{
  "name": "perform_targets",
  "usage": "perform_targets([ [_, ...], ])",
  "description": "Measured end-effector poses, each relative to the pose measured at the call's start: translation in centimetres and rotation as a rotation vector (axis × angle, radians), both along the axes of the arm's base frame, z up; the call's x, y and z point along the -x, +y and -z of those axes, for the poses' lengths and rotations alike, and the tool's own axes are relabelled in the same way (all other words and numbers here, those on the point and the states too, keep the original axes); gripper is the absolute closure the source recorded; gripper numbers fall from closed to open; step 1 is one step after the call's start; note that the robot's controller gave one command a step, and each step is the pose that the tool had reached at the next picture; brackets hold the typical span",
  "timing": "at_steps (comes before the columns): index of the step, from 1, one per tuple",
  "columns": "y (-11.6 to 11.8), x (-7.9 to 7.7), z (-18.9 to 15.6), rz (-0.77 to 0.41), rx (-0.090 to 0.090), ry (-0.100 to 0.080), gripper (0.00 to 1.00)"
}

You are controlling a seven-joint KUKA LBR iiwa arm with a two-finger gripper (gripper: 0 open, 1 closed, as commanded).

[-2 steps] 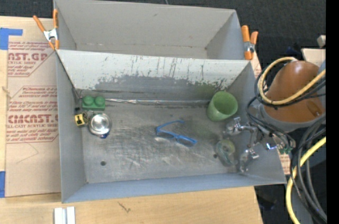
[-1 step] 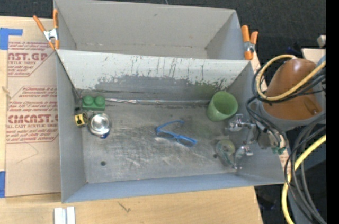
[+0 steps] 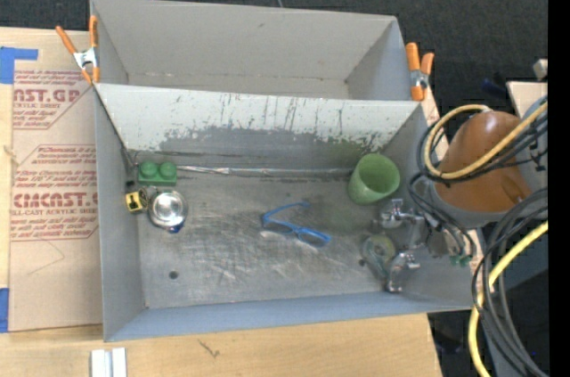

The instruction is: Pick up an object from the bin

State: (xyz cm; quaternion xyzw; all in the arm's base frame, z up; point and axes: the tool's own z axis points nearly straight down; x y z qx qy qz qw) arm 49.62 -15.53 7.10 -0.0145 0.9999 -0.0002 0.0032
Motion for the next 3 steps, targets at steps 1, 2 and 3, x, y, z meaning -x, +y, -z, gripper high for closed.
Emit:
perform_targets([
  [1,0.0,0.8,-0.1,0.221,-0.003,-0.001,0.0],
  [2,0.0,0.7,-0.2,0.221,-0.001,-0.005,1.0],
  [3,0.0,0.5,-5.2,0.219,-0.001,0.001,1.0],
])
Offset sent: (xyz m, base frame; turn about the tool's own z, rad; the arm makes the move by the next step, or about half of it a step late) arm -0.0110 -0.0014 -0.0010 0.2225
